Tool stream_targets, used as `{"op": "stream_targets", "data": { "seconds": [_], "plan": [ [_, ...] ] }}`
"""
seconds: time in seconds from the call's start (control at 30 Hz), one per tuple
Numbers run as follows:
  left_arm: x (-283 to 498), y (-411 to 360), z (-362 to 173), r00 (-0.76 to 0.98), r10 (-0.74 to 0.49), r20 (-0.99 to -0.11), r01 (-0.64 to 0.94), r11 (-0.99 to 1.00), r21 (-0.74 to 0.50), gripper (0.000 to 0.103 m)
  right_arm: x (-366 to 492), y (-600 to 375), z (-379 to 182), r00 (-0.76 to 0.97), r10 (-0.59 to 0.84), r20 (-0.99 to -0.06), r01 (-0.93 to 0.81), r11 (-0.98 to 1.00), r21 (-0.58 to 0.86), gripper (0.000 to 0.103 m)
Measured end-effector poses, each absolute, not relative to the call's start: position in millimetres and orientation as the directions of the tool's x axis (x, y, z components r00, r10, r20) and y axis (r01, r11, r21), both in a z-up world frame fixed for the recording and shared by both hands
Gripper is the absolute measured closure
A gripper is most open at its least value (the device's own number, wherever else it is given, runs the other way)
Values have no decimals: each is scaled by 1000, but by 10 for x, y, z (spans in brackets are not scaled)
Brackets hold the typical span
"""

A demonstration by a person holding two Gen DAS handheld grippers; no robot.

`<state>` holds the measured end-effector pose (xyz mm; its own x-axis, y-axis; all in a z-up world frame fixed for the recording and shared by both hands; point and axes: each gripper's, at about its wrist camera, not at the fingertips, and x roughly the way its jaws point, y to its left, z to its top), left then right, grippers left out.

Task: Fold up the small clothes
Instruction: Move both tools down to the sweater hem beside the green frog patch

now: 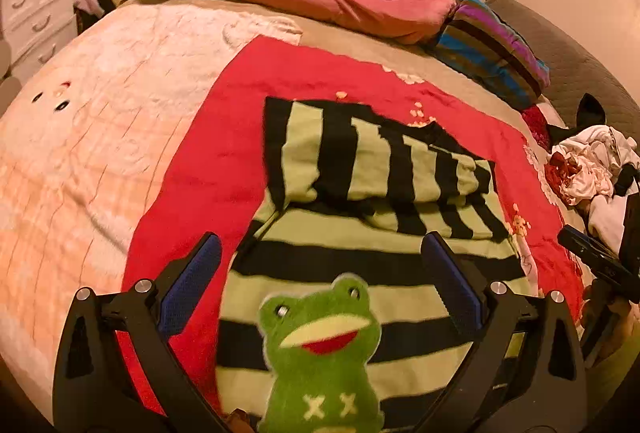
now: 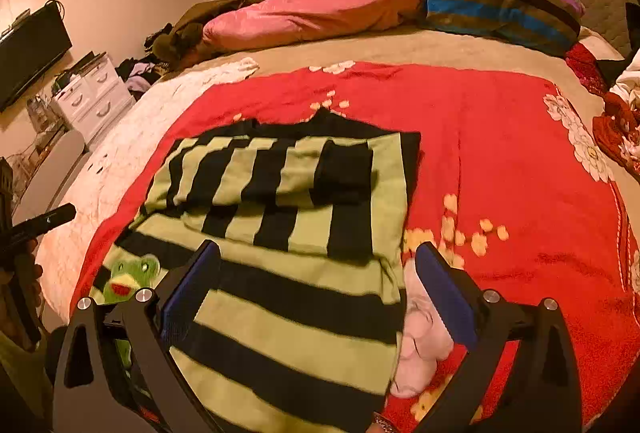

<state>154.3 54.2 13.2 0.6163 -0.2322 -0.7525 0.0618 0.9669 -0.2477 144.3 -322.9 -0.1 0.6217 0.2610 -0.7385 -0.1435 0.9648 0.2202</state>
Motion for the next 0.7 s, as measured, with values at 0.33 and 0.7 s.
{"op": "stream_targets", "data": {
  "seconds": [0.33,0.7],
  "plan": [
    [1143,699,13,575,-189,-796,41,978,-203,9,1063,-3150,-112,559,270,-784,-178,963,204,5],
    [826,810,-86,544,-180,-820,14,979,-205,9,700,-3020,-262,489,289,-823,-197,956,218,5]
  ]
}}
